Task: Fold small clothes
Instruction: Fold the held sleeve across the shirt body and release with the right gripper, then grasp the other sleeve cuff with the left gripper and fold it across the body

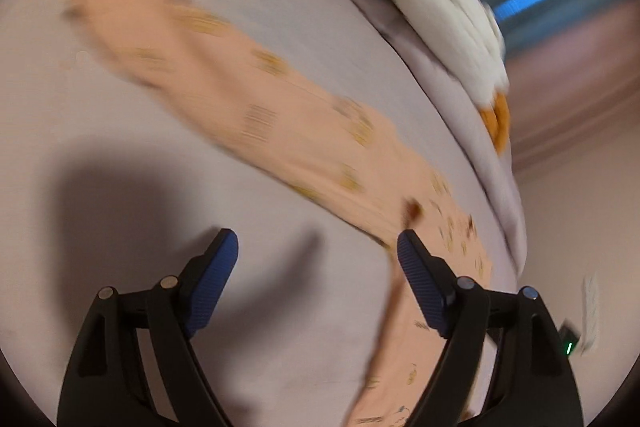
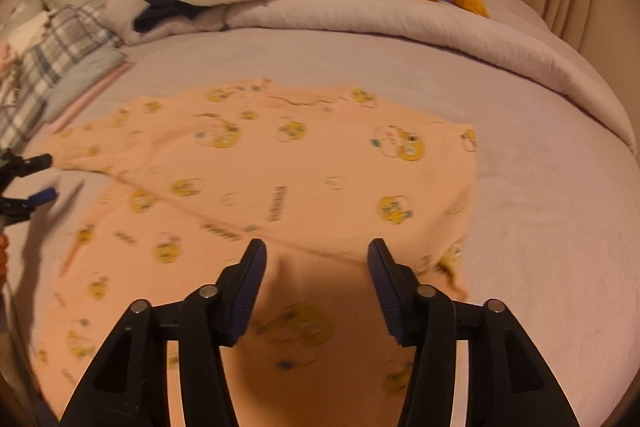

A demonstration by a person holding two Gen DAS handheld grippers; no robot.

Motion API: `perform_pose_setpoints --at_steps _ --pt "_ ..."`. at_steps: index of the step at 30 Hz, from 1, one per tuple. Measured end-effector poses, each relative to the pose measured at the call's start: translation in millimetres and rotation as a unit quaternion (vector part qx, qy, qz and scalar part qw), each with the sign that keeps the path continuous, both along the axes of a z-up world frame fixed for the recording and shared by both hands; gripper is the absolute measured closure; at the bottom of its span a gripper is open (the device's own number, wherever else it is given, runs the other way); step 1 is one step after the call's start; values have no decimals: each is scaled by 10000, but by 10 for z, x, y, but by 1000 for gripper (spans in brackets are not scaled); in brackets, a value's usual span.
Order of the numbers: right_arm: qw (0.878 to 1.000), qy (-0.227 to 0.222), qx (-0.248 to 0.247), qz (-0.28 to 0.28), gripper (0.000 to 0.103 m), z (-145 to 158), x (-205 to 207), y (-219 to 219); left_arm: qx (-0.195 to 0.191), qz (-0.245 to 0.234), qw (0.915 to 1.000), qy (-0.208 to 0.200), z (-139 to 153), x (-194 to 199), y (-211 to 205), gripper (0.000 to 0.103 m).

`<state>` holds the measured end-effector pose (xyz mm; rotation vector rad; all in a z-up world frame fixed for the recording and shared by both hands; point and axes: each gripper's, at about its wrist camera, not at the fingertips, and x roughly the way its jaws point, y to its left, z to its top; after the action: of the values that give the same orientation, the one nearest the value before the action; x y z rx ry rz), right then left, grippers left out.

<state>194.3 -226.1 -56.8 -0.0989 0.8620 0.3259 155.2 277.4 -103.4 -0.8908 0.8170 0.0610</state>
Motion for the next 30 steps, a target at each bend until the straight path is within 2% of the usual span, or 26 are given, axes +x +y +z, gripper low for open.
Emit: perform_pose_setpoints --at_steps 4,8,14,22,25,28,30 --pt "9995 27 119 285 42 52 -172 133 -361 762 9964 -105 -67 -293 516 21" --pt "9979 95 259 580 41 66 -317 286 -778 1098 9904 -312 -113 -378 827 21" --pt "9961 274 481 686 41 20 -379 406 -693 1190 9898 -360 -102 -85 1086 20" --pt "9964 440 402 600 41 -104 -425 498 -418 1297 9904 -252 -100 301 1394 18" --pt "9959 525 510 535 41 -147 -415 487 -71 1284 9917 -74 -67 400 1364 24" --pt "9953 588 590 487 41 -179 -403 480 398 1257 9912 150 -44 470 1294 43" --pt "9950 636 624 457 41 -196 -400 479 635 1260 9895 309 -57 470 1289 66"
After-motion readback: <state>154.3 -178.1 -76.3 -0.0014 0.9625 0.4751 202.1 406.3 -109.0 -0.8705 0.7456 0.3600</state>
